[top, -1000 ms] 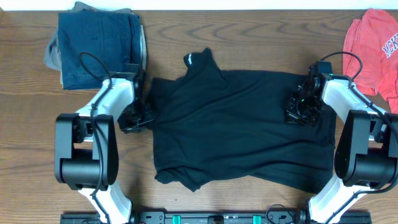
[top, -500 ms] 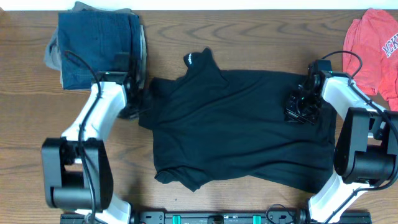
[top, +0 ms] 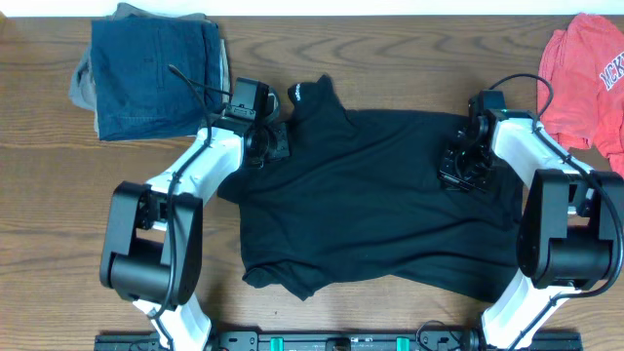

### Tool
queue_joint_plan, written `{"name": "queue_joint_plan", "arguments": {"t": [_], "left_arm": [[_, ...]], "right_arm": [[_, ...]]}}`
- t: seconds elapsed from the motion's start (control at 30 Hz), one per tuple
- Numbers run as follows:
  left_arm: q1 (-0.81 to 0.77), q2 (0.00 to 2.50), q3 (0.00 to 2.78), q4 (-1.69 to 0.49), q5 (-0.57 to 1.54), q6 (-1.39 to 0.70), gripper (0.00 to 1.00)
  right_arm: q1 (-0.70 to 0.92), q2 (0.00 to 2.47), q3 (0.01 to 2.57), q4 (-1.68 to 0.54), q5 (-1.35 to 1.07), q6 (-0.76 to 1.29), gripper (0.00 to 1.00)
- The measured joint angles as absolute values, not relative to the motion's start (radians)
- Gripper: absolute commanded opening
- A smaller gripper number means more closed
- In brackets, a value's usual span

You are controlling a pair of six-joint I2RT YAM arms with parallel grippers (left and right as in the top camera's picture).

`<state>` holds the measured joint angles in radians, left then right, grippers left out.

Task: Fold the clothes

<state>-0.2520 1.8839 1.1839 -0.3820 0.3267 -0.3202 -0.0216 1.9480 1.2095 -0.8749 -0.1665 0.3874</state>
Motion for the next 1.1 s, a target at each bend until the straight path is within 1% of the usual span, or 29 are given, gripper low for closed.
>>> {"name": "queue_joint_plan", "arguments": {"t": [0.2, 0.47, 0.6, 0.77, 0.97, 1.1], "left_arm": [[-0.250, 1.948, 1.184, -0.381, 0.324, -0.320, 0.06], [-0.241, 1.969, 1.198, -0.394, 0.242, -0.357, 0.06], [-0.210, 1.969, 1.201, -0.395, 0.198, -0.369, 0.06], [-0.141, 1.969, 1.203, -0.395, 0.179, -0.370, 0.06], [-0.081, 1.969, 1.203, -0.396, 0.181, -0.371, 0.06], [-0.059, 1.969, 1.208, -0.419, 0.184, -0.371, 0.06]], "right_arm": [[-0.016, 1.948, 1.210, -0.878, -0.163, 0.388, 0.08], [-0.015, 1.950, 1.211, -0.890, -0.164, 0.388, 0.08], [-0.014, 1.950, 1.212, -0.890, -0.163, 0.388, 0.09], [-0.012, 1.950, 1.211, -0.870, -0.171, 0.363, 0.15], [0.001, 1.950, 1.212, -0.804, -0.183, 0.343, 0.18], [-0.002, 1.957, 1.234, -0.802, -0.165, 0.338, 0.19]]}}
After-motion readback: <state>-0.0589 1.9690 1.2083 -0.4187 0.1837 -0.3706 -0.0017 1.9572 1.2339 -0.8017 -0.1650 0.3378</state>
